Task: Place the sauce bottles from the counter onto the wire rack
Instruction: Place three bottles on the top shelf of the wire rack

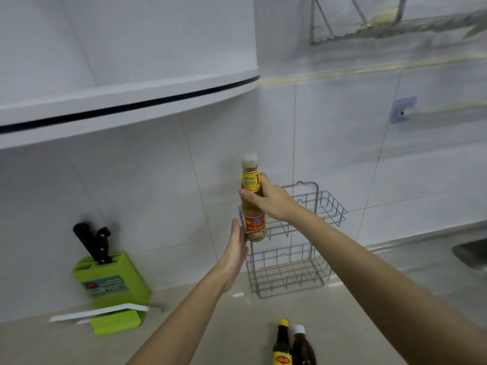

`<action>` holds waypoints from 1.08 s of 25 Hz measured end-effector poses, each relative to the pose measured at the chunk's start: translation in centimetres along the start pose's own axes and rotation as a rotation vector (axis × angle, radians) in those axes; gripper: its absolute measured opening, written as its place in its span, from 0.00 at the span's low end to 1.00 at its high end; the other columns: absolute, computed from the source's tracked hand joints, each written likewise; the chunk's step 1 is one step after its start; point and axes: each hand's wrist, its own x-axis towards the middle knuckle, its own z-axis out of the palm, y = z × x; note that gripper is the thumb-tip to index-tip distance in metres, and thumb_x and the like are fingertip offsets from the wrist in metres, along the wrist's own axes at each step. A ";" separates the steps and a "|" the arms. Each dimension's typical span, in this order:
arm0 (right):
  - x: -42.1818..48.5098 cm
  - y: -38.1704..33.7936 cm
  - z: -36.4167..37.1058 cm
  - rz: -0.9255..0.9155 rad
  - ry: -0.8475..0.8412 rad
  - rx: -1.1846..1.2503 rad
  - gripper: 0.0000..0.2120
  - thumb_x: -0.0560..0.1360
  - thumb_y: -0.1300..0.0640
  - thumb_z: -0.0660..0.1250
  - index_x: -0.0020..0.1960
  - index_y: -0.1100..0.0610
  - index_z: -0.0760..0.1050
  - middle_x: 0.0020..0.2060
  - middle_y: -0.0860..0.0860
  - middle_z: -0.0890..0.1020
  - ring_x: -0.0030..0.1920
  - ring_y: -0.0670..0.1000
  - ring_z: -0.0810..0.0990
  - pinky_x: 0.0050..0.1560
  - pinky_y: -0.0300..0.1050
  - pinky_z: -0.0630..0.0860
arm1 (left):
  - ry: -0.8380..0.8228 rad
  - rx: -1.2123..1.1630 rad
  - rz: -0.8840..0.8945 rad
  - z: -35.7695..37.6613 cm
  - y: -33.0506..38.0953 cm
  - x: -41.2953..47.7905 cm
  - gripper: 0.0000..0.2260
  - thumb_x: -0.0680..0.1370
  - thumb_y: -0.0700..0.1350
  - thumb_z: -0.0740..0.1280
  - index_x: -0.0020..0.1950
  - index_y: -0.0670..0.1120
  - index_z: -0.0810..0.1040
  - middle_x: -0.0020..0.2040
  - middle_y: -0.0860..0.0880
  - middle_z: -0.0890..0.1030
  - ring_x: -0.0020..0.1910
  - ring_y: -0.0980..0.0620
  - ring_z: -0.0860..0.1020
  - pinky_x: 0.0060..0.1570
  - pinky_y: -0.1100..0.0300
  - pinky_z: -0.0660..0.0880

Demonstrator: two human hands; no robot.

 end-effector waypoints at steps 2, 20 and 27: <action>-0.3 0.1 -0.1 0.045 -0.025 0.048 0.27 0.75 0.38 0.63 0.65 0.56 0.66 0.56 0.52 0.78 0.56 0.53 0.77 0.55 0.48 0.73 | -0.008 0.016 0.005 -0.3 -0.3 0.0 0.33 0.76 0.68 0.37 0.78 0.55 0.48 0.79 0.54 0.53 0.78 0.56 0.51 0.79 0.51 0.45; -16.3 16.5 8.3 0.421 -0.317 -0.349 0.19 0.76 0.43 0.64 0.54 0.60 0.74 0.51 0.56 0.82 0.51 0.56 0.80 0.48 0.47 0.75 | -0.241 1.110 -0.195 0.0 -10.9 -2.8 0.12 0.79 0.47 0.63 0.51 0.39 0.78 0.53 0.40 0.81 0.53 0.43 0.79 0.54 0.52 0.75; -18.7 18.1 12.1 0.611 -0.457 -0.453 0.28 0.70 0.39 0.68 0.58 0.61 0.70 0.53 0.57 0.79 0.50 0.57 0.81 0.39 0.44 0.73 | -0.274 1.316 -0.268 2.2 -15.3 -1.2 0.15 0.77 0.52 0.62 0.46 0.39 0.76 0.44 0.42 0.77 0.44 0.43 0.77 0.41 0.54 0.69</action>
